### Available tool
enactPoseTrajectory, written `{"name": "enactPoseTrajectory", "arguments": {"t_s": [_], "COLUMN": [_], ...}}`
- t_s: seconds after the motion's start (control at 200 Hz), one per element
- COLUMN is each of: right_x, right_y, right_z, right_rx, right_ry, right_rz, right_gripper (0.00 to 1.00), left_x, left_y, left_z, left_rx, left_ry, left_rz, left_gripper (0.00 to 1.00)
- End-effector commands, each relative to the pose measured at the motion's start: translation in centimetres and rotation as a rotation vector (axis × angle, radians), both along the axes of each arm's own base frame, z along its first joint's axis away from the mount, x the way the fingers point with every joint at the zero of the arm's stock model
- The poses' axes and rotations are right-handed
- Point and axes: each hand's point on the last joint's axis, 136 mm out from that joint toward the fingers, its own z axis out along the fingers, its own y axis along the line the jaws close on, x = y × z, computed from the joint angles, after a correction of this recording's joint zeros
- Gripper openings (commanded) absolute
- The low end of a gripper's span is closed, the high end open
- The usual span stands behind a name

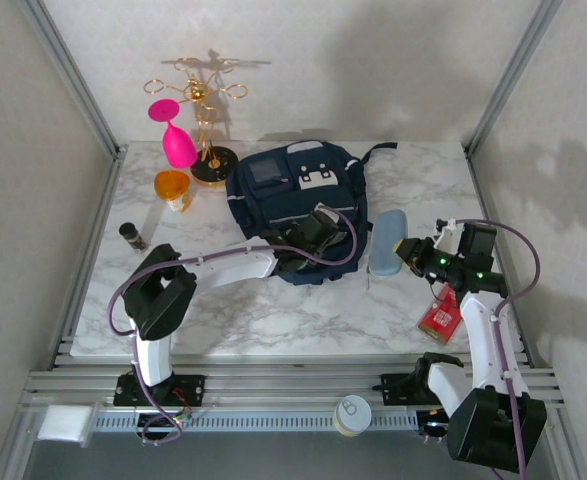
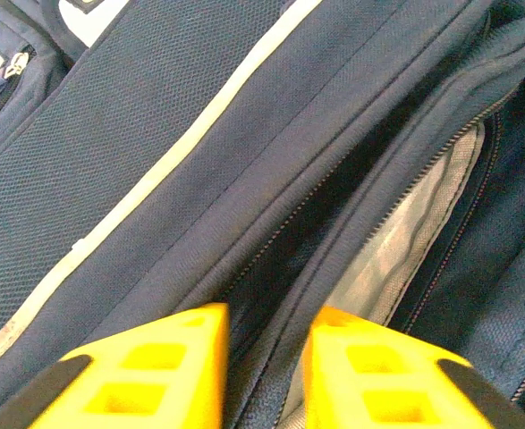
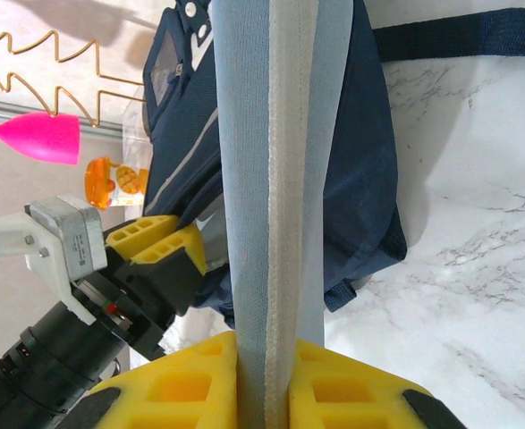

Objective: Pack the student bag
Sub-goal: Open the student bag at the center of the table, then place the pencil pouch in the student bag.

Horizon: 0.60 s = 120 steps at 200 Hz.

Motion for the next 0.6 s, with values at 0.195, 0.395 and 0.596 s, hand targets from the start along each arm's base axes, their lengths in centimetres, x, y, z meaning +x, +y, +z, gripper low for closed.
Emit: {"name": "enactPoseTrajectory", "arguments": {"t_s": [0.195,0.395,0.596], "right_x": [0.3,0.4,1.4], "right_y": [0.2,1.0,2.2], "right_z": [0.9,1.4,1.4], "right_rx": [-0.003,0.051,0.134], "right_ry": [-0.019,-0.01,0.008], "right_rz": [0.019,0.049,0.054], "right_gripper": [0.18,0.18,0.19], "left_x": [1.1,0.3,-1.1], "left_y": [-1.6,-3.7,-4.8], "left_z": [1.6,6.0,9.4], "left_rx": [-0.024,-0.204,-0.316], "left_ry": [-0.018,-0.009,-0.022], "left_rz": [-0.038,-0.023,0.081], "left_gripper": [0.0,0.0,0.0]}}
